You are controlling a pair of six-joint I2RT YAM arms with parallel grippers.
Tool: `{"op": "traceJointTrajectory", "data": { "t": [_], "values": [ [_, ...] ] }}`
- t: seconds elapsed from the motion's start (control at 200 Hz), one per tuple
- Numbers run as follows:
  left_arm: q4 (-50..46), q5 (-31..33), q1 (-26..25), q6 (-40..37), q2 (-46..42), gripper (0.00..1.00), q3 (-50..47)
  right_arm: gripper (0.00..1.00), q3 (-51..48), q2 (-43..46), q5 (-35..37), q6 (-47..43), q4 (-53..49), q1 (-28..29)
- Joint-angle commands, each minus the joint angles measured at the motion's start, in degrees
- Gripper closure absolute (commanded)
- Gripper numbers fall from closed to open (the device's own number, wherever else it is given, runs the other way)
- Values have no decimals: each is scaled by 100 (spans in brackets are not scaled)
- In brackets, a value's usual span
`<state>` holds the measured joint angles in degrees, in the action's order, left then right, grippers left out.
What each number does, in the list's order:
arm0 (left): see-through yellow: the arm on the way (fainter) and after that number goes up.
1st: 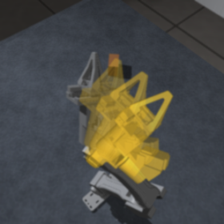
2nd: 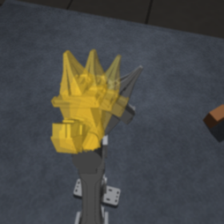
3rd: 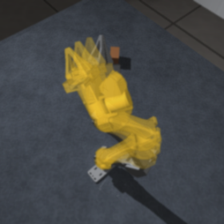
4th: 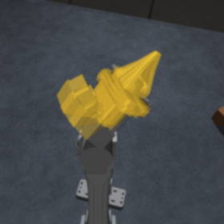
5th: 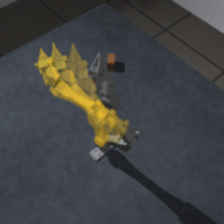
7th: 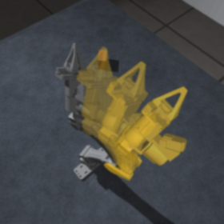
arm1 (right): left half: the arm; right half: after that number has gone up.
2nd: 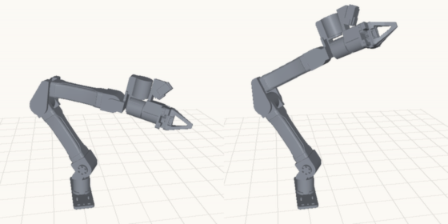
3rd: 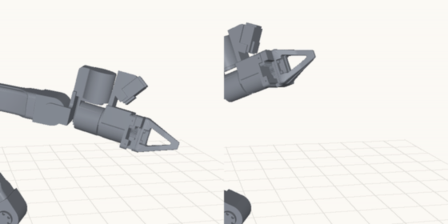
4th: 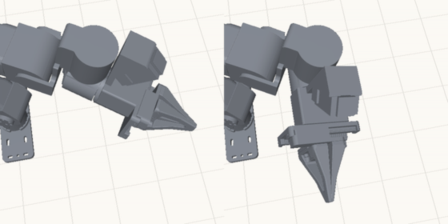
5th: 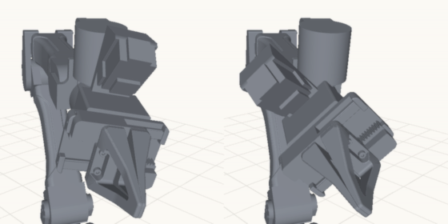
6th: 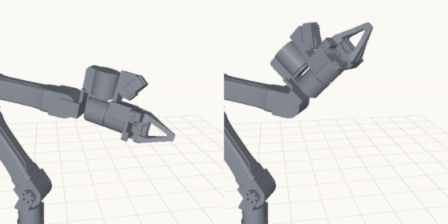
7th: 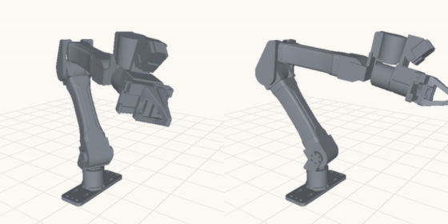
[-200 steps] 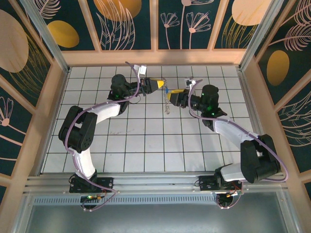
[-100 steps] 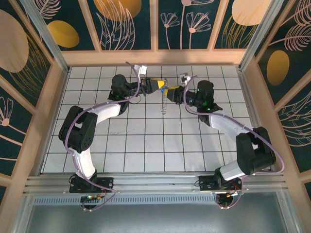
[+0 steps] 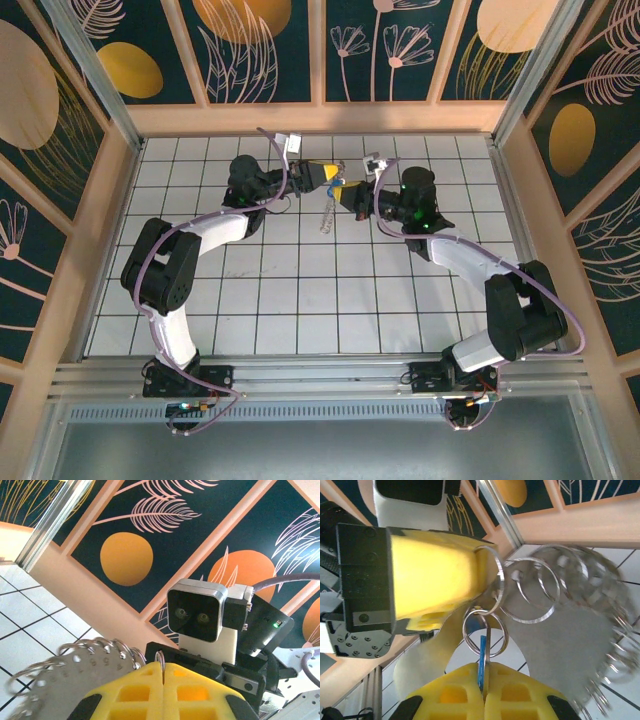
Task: Put the keys on the keyring
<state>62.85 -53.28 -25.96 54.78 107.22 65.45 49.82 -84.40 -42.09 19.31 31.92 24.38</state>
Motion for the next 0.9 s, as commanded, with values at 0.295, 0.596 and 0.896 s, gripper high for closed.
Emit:
{"op": "traceJointTrajectory", "data": {
  "t": [0.295,0.596,0.896],
  "values": [
    [526,140,-76,69,-195,100,-23,100,289,-175,-502,-252,-192,98],
    [900,244,-76,304,-241,100,-144,60,-258,701,-312,-112,-336,-240],
    [1298,185,-85,528,-206,100,-151,57,-678,1980,583,341,-185,-473]
  ]
}}
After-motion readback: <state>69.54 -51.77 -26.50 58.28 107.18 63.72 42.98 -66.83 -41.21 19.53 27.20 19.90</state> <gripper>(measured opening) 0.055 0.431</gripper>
